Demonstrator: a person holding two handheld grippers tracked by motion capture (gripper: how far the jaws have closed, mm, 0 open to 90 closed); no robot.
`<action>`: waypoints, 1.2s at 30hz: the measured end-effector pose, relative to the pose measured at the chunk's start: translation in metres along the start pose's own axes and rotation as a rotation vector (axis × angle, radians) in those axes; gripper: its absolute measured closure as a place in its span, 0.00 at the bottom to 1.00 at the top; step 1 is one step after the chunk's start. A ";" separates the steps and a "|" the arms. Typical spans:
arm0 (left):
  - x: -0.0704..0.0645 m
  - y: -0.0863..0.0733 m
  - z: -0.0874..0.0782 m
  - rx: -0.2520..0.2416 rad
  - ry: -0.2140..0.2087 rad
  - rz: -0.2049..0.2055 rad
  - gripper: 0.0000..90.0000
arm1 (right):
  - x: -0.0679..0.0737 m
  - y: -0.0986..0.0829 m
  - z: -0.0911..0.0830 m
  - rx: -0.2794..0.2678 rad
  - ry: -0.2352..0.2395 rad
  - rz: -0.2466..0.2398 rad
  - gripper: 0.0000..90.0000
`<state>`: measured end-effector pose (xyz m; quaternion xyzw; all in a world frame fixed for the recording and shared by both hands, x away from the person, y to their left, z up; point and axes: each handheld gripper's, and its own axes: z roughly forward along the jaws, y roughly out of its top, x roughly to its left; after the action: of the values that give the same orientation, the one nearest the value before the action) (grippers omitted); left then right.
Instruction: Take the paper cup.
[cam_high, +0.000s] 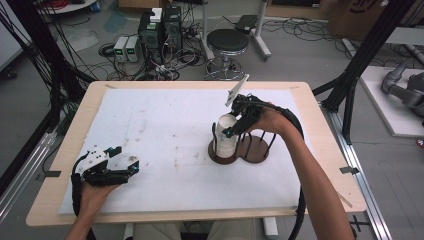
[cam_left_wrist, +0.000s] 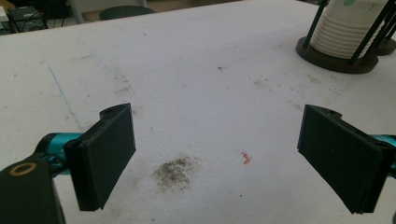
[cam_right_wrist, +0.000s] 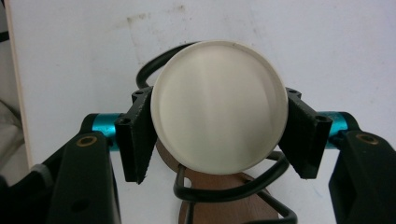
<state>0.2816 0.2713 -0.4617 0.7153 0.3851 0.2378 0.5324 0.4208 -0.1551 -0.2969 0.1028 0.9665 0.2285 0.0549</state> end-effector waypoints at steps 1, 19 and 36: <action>0.000 0.000 0.000 -0.001 0.000 0.000 0.12 | 0.000 0.002 -0.004 -0.001 0.000 -0.001 0.40; 0.000 0.000 0.000 0.001 0.002 0.005 0.12 | 0.009 0.032 -0.074 -0.091 -0.079 -0.032 0.41; 0.000 0.000 0.000 0.001 0.000 0.005 0.12 | 0.033 0.001 -0.090 -0.372 -0.057 -0.010 0.41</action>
<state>0.2813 0.2711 -0.4616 0.7167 0.3833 0.2390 0.5314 0.3751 -0.1855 -0.2186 0.0926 0.9061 0.4002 0.1013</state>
